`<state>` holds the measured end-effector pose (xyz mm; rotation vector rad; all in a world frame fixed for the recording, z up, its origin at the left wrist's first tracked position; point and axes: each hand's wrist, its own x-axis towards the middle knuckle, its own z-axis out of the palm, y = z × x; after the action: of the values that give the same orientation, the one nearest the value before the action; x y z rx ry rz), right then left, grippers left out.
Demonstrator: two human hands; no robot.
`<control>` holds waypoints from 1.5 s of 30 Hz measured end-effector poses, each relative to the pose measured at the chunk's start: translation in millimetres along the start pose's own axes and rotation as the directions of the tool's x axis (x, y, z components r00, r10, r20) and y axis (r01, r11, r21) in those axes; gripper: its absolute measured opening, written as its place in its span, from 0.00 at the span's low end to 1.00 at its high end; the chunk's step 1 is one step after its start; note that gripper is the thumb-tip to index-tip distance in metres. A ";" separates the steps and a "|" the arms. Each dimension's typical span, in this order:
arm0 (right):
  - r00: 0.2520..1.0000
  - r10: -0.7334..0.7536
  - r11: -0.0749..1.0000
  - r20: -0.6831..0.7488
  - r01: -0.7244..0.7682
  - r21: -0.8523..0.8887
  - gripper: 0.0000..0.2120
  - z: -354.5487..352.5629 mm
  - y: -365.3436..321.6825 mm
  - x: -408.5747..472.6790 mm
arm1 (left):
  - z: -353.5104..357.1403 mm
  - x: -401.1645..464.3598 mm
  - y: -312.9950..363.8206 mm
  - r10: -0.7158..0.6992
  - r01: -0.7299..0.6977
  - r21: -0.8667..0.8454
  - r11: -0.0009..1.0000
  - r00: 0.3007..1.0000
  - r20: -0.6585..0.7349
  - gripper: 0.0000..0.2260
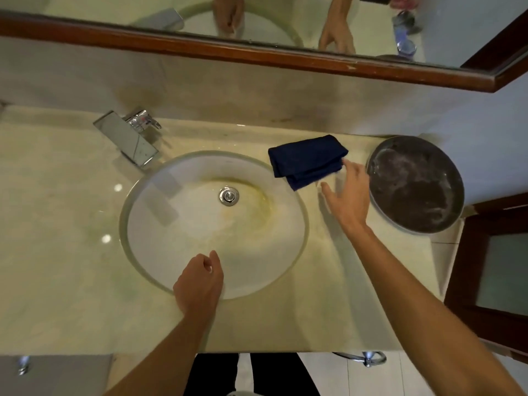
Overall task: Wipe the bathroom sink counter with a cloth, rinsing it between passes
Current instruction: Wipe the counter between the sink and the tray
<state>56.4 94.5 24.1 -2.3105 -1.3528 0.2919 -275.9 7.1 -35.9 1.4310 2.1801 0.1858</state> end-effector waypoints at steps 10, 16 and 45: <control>0.518 -0.731 0.397 0.444 0.852 -0.340 0.28 35.6 19.3 99.7 | -1.4 -0.2 4.3 -0.048 0.049 0.044 0.998 0.998 -0.028 0.19; 0.757 -0.576 0.718 0.309 0.649 -0.252 0.21 53.6 -26.9 112.8 | -0.9 0.8 3.4 -0.074 0.075 0.049 0.996 0.997 -0.034 0.19; 0.342 -0.853 0.332 0.394 0.938 -0.095 0.30 131.4 -166.8 94.2 | -0.5 1.5 5.3 -0.134 0.135 0.008 0.991 0.990 -0.044 0.20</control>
<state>-77.4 281.6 -8.2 -1.2862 -2.7765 0.0025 -272.3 10.8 -33.9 1.2916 2.3072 0.1581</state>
